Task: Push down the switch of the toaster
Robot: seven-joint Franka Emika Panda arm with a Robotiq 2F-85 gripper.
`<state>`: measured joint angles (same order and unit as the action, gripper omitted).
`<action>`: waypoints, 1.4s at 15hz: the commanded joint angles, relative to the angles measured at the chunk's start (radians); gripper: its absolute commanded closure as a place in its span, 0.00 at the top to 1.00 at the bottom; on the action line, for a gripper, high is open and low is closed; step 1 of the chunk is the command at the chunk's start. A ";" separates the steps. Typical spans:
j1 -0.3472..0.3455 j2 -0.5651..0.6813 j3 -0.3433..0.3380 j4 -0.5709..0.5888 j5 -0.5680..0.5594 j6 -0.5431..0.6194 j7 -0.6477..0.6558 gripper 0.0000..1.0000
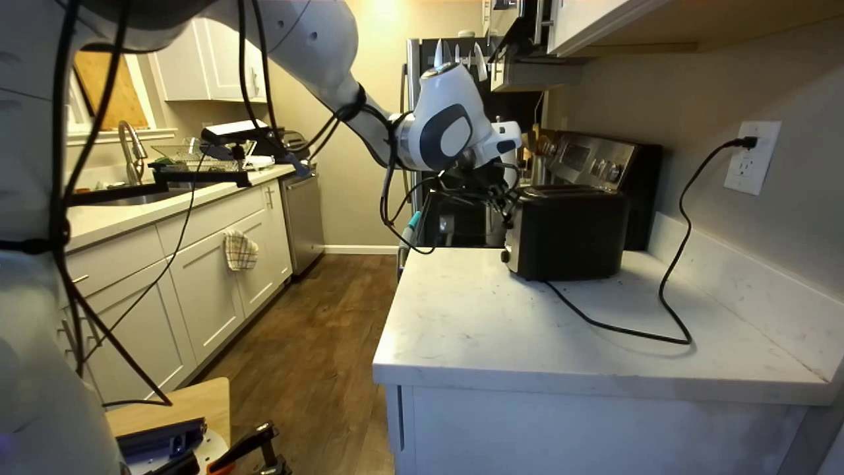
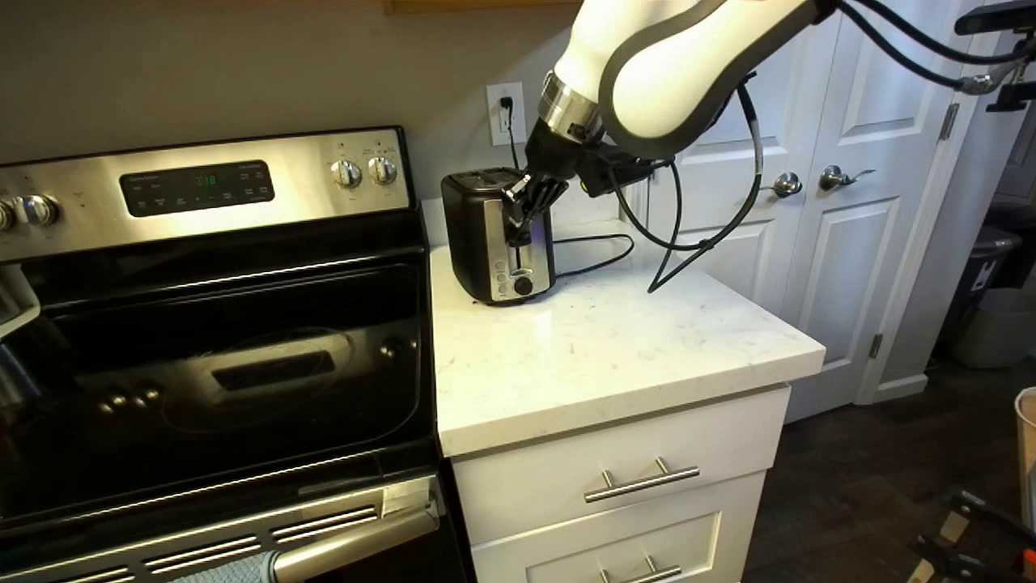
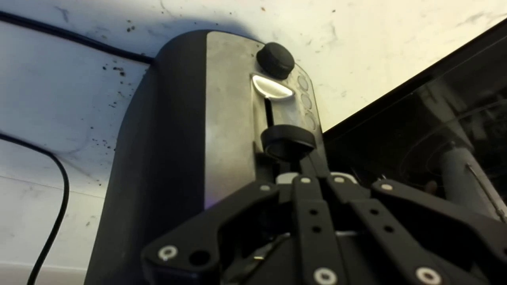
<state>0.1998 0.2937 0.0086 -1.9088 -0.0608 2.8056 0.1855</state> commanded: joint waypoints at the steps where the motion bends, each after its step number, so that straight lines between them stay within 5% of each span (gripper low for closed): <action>1: 0.090 -0.031 -0.100 -0.060 -0.166 0.036 0.166 0.00; 13: 0.289 -0.023 -0.299 -0.058 -0.483 -0.019 0.545 0.00; 21: 0.297 -0.014 -0.298 -0.110 -0.468 -0.025 0.542 0.00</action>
<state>0.4934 0.2947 -0.2929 -1.9474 -0.5285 2.7759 0.7183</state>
